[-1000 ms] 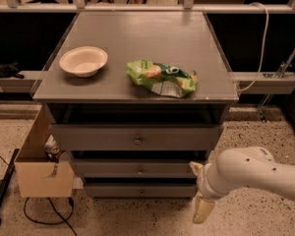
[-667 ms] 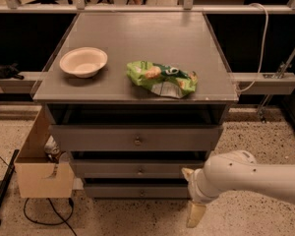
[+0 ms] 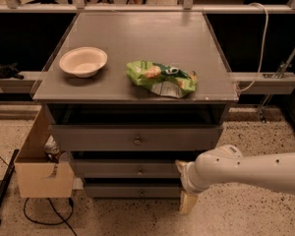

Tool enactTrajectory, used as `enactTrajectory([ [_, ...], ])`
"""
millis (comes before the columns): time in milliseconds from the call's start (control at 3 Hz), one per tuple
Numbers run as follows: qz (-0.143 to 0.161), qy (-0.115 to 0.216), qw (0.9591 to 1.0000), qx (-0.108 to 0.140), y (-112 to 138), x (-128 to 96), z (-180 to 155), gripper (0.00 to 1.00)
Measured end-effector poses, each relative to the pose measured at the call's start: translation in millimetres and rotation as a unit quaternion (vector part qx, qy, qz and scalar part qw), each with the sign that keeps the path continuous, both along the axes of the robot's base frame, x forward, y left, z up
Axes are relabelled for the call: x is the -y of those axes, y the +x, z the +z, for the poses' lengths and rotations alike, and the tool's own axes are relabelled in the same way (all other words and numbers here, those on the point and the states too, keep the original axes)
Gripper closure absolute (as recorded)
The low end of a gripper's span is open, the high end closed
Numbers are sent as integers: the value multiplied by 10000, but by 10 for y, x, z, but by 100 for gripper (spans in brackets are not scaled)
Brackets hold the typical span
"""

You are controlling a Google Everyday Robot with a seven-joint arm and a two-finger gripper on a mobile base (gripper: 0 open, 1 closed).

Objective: Open middle drawer

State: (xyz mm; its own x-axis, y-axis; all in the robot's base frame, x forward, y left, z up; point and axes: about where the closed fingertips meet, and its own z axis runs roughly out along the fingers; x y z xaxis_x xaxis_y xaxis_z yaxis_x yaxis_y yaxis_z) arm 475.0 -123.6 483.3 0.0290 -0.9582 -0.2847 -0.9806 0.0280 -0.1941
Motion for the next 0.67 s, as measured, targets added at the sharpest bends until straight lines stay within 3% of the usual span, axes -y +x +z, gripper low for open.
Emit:
enactTrajectory([
  [333, -160, 44, 9997, 161, 200, 93, -71, 0],
  [667, -394, 144, 9991, 110, 314, 236, -250, 0],
])
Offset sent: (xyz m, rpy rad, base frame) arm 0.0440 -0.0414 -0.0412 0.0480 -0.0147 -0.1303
